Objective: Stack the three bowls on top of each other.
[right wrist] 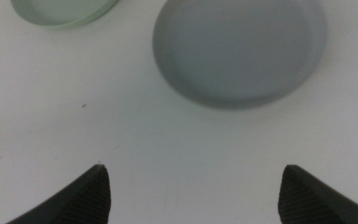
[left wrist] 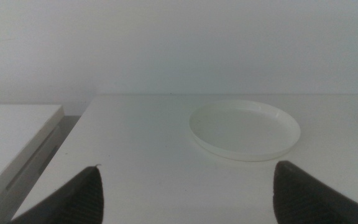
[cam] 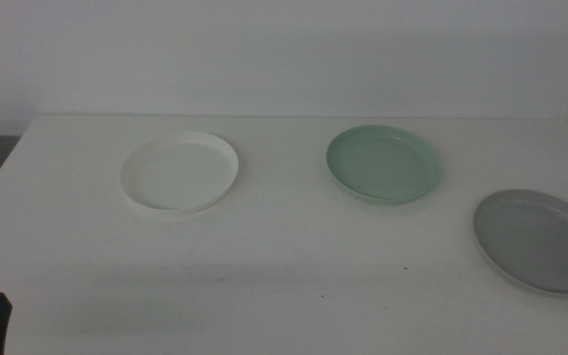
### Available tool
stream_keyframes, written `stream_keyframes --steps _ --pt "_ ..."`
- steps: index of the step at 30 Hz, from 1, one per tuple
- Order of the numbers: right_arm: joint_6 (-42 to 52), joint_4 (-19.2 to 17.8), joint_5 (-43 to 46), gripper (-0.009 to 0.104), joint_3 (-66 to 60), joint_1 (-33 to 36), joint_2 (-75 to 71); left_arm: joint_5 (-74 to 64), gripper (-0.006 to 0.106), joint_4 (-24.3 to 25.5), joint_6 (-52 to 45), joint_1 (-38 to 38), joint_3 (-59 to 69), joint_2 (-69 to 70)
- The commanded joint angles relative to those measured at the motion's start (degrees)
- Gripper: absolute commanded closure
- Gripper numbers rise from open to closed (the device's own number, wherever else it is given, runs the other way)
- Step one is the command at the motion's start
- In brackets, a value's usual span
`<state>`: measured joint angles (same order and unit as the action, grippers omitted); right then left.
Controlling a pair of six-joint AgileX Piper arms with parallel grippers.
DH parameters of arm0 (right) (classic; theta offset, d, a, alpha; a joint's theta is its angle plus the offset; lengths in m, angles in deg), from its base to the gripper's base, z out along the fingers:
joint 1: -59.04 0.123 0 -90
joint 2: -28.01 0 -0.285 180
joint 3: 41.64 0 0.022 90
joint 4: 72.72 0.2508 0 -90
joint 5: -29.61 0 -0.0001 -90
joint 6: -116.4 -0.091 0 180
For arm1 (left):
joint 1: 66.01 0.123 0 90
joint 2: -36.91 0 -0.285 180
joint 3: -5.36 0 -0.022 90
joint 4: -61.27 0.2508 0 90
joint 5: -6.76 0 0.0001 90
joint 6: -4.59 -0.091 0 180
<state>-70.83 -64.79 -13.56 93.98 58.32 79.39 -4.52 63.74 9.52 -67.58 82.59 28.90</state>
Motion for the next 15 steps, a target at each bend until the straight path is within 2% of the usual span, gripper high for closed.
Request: stream_keyframes --steps 1,8,15 --pt "-1.5 2.0 -1.9 0.004 0.6 -0.5 0.2 0.9 0.007 0.1 0.7 -0.1 0.0 0.2" --pt "-2.4 2.9 1.7 0.004 0.6 -0.5 0.9 0.9 0.007 0.1 0.7 -0.1 0.0 0.2" --pt "-5.6 0.1 1.4 0.004 6.8 -0.5 13.6 0.9 0.007 0.1 0.7 -0.1 0.0 0.2"
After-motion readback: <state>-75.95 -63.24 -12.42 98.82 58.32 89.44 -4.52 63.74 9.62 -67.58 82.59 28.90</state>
